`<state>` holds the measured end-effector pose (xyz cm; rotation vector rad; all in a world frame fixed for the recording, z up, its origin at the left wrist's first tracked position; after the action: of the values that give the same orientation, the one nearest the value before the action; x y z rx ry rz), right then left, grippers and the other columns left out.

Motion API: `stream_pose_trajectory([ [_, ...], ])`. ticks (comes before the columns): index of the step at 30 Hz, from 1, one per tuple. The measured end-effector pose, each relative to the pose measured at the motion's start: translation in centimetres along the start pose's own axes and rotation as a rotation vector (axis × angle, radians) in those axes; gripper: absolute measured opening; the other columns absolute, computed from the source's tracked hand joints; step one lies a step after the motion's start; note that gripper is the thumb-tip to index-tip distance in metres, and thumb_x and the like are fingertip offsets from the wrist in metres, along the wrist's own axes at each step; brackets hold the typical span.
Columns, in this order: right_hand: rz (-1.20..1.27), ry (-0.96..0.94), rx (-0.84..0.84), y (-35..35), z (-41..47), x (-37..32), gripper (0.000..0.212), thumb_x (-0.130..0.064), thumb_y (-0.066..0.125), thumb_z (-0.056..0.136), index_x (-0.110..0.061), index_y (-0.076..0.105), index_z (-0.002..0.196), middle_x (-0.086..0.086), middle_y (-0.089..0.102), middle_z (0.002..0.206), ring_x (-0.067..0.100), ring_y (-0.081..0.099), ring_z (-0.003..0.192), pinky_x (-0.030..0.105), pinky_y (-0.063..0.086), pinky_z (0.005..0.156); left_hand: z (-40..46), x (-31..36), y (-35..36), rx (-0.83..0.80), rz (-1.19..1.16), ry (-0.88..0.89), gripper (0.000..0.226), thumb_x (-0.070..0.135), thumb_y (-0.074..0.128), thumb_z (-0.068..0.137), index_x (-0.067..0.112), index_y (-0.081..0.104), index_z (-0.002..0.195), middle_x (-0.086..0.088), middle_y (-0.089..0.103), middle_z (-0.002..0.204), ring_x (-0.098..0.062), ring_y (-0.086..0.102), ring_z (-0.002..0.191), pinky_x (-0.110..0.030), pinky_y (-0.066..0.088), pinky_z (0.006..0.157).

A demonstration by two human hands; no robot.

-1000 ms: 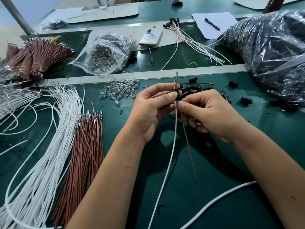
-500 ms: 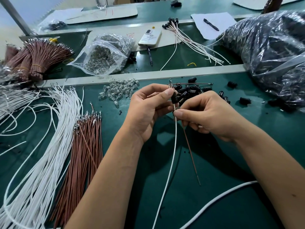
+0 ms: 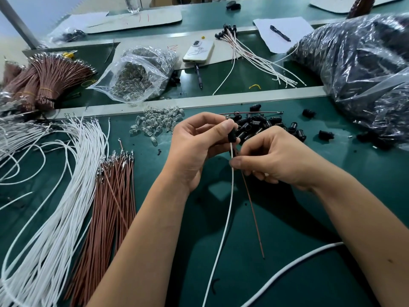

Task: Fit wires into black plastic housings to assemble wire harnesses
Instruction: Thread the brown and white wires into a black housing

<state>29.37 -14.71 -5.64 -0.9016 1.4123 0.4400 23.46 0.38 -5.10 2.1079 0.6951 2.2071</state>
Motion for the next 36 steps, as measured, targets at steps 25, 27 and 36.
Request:
stream_pose_trajectory([
  [25,0.134,-0.073,0.108,-0.70,0.28,0.41,0.028,-0.032,0.080,0.081,-0.003,0.077,0.082,0.000,0.062,0.058,0.009,0.048,0.045,0.017,0.030,0.036,0.12,-0.16,-0.23,-0.072,0.024,-0.091,0.005,0.014,0.069,0.088,0.009,0.070,0.091,-0.012,0.071,0.089,-0.017,0.067,0.069,-0.024,0.058,0.065],
  [27,0.139,-0.073,0.106,-0.65,0.29,0.38,0.032,-0.033,0.079,0.079,-0.001,0.076,0.082,0.004,0.063,0.060,0.009,0.048,0.045,0.016,0.030,0.036,0.10,-0.24,-0.26,-0.086,0.038,-0.065,0.011,0.004,0.072,0.082,0.008,0.068,0.092,-0.008,0.073,0.084,-0.017,0.068,0.070,-0.025,0.059,0.068],
  [36,0.132,-0.071,0.099,-0.44,0.34,0.36,0.032,-0.033,0.082,0.075,-0.002,0.076,0.079,0.009,0.061,0.059,0.011,0.046,0.042,0.017,0.030,0.034,0.13,0.01,-0.45,-0.092,0.048,0.031,0.028,-0.001,0.082,0.068,0.006,0.070,0.092,-0.022,0.073,0.093,-0.021,0.069,0.075,-0.029,0.057,0.072],
])
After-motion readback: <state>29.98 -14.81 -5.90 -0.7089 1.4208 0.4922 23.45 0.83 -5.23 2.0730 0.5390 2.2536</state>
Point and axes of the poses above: each hand's wrist, its own z-axis towards the middle knuckle, its own y-axis out of the palm, x = y × z, the point moved 4 cm from there along z, towards the middle knuckle
